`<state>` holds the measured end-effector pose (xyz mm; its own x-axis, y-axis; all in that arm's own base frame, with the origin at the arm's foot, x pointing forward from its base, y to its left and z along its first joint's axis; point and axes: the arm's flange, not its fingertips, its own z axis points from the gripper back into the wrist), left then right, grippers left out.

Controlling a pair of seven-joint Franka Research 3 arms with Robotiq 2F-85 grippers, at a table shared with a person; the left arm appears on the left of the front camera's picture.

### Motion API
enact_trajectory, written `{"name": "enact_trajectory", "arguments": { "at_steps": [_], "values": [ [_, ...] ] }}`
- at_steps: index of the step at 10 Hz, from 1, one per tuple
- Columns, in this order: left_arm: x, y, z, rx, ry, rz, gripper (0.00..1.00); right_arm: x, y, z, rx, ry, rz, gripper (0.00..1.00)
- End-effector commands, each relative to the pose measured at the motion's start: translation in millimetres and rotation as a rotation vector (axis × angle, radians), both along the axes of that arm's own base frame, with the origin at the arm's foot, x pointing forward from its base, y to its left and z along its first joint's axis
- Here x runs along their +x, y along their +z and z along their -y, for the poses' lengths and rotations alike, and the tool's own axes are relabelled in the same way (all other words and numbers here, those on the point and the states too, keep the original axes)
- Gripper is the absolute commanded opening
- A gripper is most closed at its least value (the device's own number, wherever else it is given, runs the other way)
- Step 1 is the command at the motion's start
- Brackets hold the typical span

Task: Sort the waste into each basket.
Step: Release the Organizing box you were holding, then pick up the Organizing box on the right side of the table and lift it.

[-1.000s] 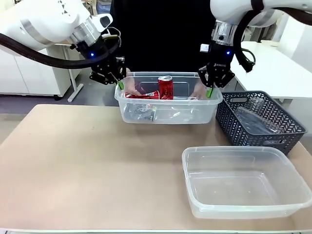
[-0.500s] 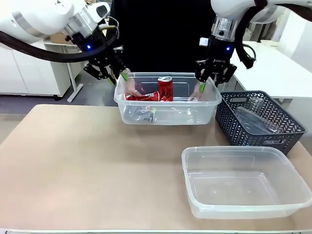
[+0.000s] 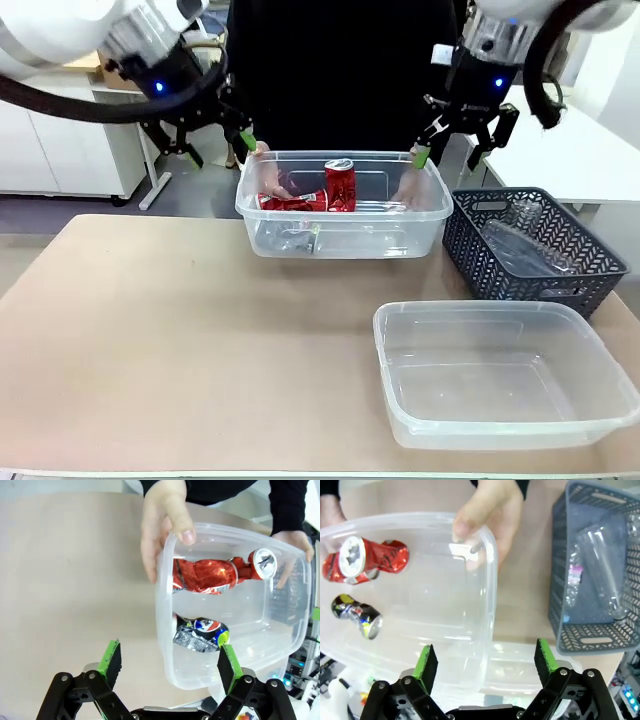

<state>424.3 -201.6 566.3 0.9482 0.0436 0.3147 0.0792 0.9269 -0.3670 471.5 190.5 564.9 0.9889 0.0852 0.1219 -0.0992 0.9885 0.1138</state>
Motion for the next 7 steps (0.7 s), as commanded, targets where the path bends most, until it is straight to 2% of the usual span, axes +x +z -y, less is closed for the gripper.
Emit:
{"name": "enact_trajectory", "arguments": {
  "at_steps": [1,2,7],
  "values": [
    [-7.1,-7.6,2.1,0.04,-0.016,-0.026,1.0,-1.3,-14.5,4.3,0.029,0.017,-0.019,1.0],
    [0.0,0.0,0.0,0.0,0.0,0.0,1.0,0.0,0.0,0.0,0.0,0.0,0.0,0.99],
    [0.0,0.0,0.0,0.0,0.0,0.0,1.0,0.0,0.0,0.0,0.0,0.0,0.0,0.99]
  ]
}}
